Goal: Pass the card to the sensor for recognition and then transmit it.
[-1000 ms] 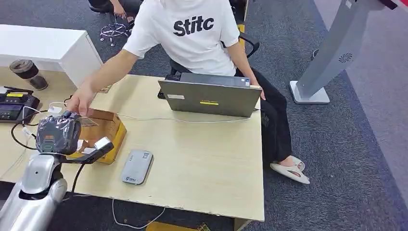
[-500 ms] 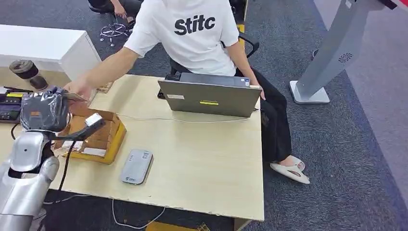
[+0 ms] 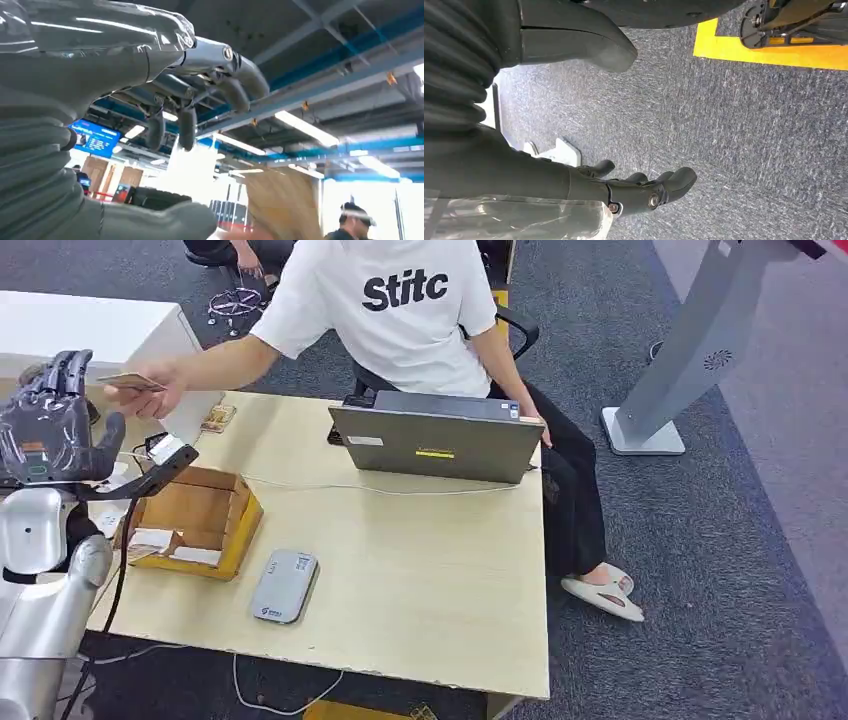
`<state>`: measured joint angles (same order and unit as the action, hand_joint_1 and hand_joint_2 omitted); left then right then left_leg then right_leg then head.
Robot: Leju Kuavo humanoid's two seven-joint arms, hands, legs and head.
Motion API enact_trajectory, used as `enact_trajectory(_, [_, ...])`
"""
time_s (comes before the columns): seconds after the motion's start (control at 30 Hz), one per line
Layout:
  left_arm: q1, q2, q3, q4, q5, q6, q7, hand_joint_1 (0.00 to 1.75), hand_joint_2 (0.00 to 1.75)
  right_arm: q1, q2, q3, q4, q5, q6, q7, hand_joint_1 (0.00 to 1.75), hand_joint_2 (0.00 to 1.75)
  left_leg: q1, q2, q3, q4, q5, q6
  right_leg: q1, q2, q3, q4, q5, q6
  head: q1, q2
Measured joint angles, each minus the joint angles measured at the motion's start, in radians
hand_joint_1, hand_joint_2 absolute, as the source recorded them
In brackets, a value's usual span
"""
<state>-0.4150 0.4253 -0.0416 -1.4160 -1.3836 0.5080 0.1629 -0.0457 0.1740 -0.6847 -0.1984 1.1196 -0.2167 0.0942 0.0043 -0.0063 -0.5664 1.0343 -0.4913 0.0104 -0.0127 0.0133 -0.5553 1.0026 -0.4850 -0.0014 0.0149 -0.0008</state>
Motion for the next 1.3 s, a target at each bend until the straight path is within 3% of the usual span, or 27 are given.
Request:
enact_trajectory(0.33, [0.017,-0.032,0.028,0.0,0.003,0.025,-0.016,0.0,1.75,0.0,0.0,0.0,0.0,0.011,-0.001,0.003,0.0,1.75,0.0,0.0,0.0,0.0,0.0,0.0,0.0,0.0,0.0,0.0,0.0,0.0,0.0,0.0])
enact_trajectory(1.03, [0.019,-0.043,0.034,0.0,0.006,0.036,-0.018,0.0,1.75,-0.001,0.0,0.0,0.0,0.014,-0.001,0.003,0.0,1.75,0.0,0.0,0.0,0.0,0.0,0.0,0.0,0.0,0.0,0.0,0.0,0.0,0.0,0.0])
enact_trajectory(1.2, [0.029,-0.053,0.051,0.0,0.038,0.047,-0.035,0.0,1.75,-0.001,0.0,0.0,0.0,0.014,-0.002,0.001,0.0,1.75,0.0,0.0,0.0,0.0,0.0,0.0,0.0,0.0,0.0,0.0,0.0,0.0,0.0,0.0])
enact_trajectory(1.3, [0.057,-0.062,0.063,-0.016,0.108,0.068,-0.076,0.0,1.75,-0.001,0.0,0.0,0.0,0.014,-0.003,0.0,0.0,1.75,0.0,0.0,0.0,0.0,0.0,0.0,0.0,0.0,0.0,0.0,0.0,0.0,0.0,0.0])
